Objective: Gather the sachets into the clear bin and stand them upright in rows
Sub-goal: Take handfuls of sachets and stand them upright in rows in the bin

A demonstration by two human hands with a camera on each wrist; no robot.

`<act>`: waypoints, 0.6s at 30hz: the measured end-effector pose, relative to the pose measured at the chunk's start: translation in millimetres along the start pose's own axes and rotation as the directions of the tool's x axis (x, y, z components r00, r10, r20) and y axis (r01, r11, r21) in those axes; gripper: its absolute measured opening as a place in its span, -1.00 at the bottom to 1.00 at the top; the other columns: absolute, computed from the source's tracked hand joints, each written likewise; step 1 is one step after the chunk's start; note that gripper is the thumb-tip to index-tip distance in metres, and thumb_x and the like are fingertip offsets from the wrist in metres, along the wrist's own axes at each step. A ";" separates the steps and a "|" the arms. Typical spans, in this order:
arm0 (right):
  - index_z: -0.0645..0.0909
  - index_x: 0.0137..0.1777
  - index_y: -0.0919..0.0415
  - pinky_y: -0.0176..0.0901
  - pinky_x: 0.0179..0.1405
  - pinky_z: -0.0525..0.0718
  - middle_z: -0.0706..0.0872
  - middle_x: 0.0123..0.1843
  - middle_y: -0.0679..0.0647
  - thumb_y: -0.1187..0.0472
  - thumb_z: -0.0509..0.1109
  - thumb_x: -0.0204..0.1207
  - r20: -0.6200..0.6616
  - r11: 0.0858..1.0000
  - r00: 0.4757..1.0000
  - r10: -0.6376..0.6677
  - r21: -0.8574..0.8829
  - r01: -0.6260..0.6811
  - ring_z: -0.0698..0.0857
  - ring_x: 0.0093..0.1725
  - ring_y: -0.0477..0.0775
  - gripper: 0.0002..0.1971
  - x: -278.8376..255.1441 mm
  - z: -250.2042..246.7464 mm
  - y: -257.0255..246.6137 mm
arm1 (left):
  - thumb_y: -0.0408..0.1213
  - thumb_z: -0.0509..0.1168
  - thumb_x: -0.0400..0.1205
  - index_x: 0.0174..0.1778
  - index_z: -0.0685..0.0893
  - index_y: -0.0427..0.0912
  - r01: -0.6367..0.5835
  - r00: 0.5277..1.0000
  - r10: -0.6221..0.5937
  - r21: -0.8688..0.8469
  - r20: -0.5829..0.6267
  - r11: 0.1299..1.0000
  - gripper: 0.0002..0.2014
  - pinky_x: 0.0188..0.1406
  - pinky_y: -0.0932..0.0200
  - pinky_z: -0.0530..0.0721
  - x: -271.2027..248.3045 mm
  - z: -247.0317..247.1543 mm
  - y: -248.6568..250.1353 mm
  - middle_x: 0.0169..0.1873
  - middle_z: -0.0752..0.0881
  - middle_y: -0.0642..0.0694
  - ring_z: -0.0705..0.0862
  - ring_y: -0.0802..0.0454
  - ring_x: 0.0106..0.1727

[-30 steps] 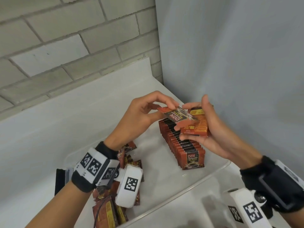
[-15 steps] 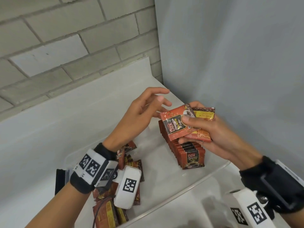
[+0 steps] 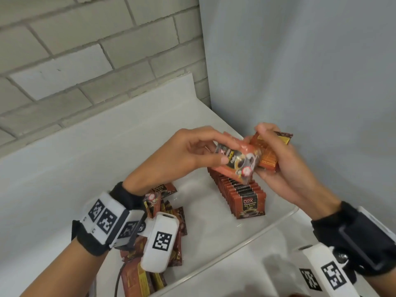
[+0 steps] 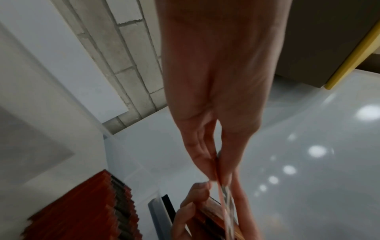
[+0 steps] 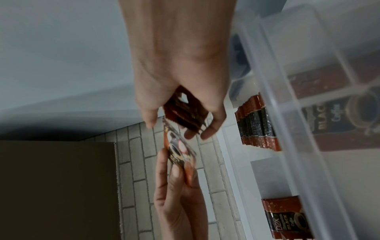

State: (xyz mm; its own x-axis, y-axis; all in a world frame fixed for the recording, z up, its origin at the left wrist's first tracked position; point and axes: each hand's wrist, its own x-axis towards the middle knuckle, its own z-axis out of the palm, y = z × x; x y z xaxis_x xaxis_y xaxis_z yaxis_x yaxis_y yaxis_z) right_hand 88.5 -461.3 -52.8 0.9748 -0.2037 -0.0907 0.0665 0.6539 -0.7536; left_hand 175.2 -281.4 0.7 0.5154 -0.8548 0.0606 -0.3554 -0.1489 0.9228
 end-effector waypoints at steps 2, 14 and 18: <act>0.50 -0.09 0.05 0.27 0.31 0.56 0.64 -0.16 0.18 0.06 0.44 0.47 -0.074 0.997 0.996 -0.055 0.049 0.058 0.70 -0.03 0.28 -0.83 2.2 -0.9 0.1 | -0.45 0.41 0.56 0.18 0.75 -0.27 -0.016 0.987 0.001 0.093 0.159 0.996 -0.74 0.08 -0.05 0.72 -1.6 3.1 -0.3 0.08 0.69 -0.23 0.72 -0.21 0.05; 0.43 0.04 0.11 -0.06 -0.03 0.70 0.62 -0.22 0.13 0.00 0.39 0.45 -0.074 0.995 0.994 -0.079 0.054 0.083 0.67 -0.24 0.11 -0.71 0.3 0.3 -1.7 | -0.40 0.33 0.55 0.08 0.80 -0.27 -0.523 0.807 0.204 0.512 0.553 0.681 -0.77 -0.21 0.41 0.23 15.7 61.3 -49.2 -0.26 0.38 -0.06 0.19 0.22 -0.17; 0.40 0.07 0.10 -0.09 -0.06 0.72 0.63 -0.22 0.12 -0.01 0.38 0.45 -0.071 0.996 0.995 -0.067 0.050 0.071 0.68 -0.24 0.09 -0.68 -0.4 0.4 -1.8 | -0.43 0.42 0.47 0.00 0.83 -0.22 -0.598 0.785 0.270 0.570 0.557 0.563 -0.79 -0.25 0.16 0.44 18.4 69.2 -56.9 -0.28 0.45 -0.12 0.36 -0.01 -0.14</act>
State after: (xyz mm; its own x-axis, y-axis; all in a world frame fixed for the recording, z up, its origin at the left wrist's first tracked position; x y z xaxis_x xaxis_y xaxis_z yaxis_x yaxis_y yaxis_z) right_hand 88.0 -462.1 -51.1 0.9505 -0.2986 -0.0862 0.1459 0.6736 -0.7246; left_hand 150.9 -323.1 -77.1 -0.1258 -0.9884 0.0848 -0.9530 0.1441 0.2663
